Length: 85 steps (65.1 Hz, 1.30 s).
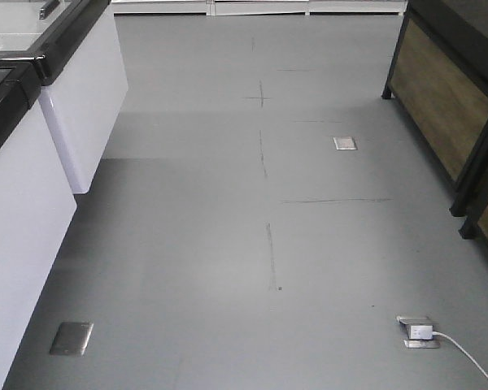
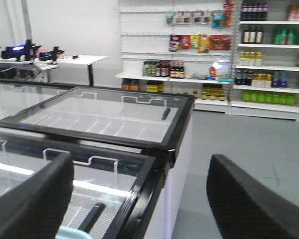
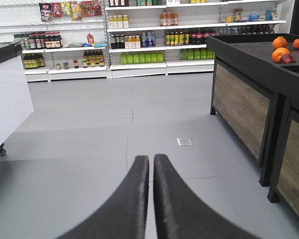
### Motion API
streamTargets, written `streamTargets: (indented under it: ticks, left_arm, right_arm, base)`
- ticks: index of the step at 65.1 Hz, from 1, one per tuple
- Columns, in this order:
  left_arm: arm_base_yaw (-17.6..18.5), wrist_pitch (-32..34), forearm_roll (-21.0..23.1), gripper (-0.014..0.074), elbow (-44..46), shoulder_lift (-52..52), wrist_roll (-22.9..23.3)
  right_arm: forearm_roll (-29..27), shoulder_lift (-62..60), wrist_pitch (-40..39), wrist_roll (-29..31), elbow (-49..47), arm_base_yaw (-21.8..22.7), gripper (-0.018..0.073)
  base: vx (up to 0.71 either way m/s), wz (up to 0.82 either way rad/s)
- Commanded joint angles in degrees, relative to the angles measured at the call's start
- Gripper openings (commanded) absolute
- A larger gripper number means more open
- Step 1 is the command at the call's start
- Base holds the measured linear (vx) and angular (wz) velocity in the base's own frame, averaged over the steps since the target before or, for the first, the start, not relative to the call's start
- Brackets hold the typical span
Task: Left arm holds basket, right arm returns cookies
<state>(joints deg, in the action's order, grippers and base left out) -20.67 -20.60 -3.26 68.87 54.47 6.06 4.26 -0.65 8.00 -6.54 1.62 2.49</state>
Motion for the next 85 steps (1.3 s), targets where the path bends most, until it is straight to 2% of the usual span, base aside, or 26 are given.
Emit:
streamTargets:
  ticks: [1, 8, 15, 25, 30, 40, 49, 55, 64, 70, 85]
  left_arm:
    - [-4.0, 1.69, -0.15, 0.0523, 1.47, -0.37, 4.15]
    - [-8.36, -0.12, -0.15, 0.0523, 1.47, -0.37, 10.12]
    - [-12.18, -0.46, -0.15, 0.0523, 0.05, -0.48, 19.59]
    - [-17.02, -0.52, -0.15, 0.0523, -5.53, -0.48, 35.67]
    - [-18.56, 0.75, -0.15, 0.0523, -9.49, -0.48, 40.95]
    - [-20.09, 8.61, 0.5, 0.0523, -15.73, -0.42, 48.89]
    - [-20.54, 20.2, 0.32, 0.0523, -19.51, 1.07, 58.86]
    - [-20.66, 24.93, 0.41, 0.0523, -20.21, 3.18, 64.62]
    - [-20.66, 29.42, 0.41, 0.0523, -20.21, 6.59, 71.04]
    - [-21.32, 31.75, 0.41, 0.0523, -20.21, 8.39, 73.76]
    - [-22.93, 35.41, 0.41, 0.0523, -20.21, 11.3, 74.69]
  right_arm:
    - [0.32, -0.51, -4.21, 0.46, 1.0, 0.22, -0.001]
    - [0.32, -0.51, -4.21, 0.46, 1.0, 0.22, -0.001]
    - [0.32, -0.51, -4.21, 0.46, 1.0, 0.22, -0.001]
    - [0.32, -0.51, -4.21, 0.46, 1.0, 0.22, -0.001]
    - [0.32, -0.51, -4.21, 0.46, 1.0, 0.22, -0.001]
    - [0.32, -0.51, -4.21, 0.46, 1.0, 0.22, -0.001]
    - [0.32, -0.51, -4.21, 0.46, 1.0, 0.22, -0.001]
    - [0.32, -0.51, -4.21, 0.46, 1.0, 0.22, -0.001]
    - [0.32, -0.51, -4.21, 0.46, 1.0, 0.22, -0.001]
    - [0.32, -0.51, -4.21, 0.46, 1.0, 0.22, -0.001]
    - [0.32, -0.51, -4.21, 0.46, 1.0, 0.22, -0.001]
  base:
    - [0.0, 0.0]
    - [0.0, 0.0]
    - [0.0, 0.0]
    - [0.0, 0.0]
    - [0.0, 0.0]
    - [0.0, 0.0]
    - [0.0, 0.0]
    - [0.0, 0.0]
    - [0.0, 0.0]
    - [0.0, 0.0]
    - [0.0, 0.0]
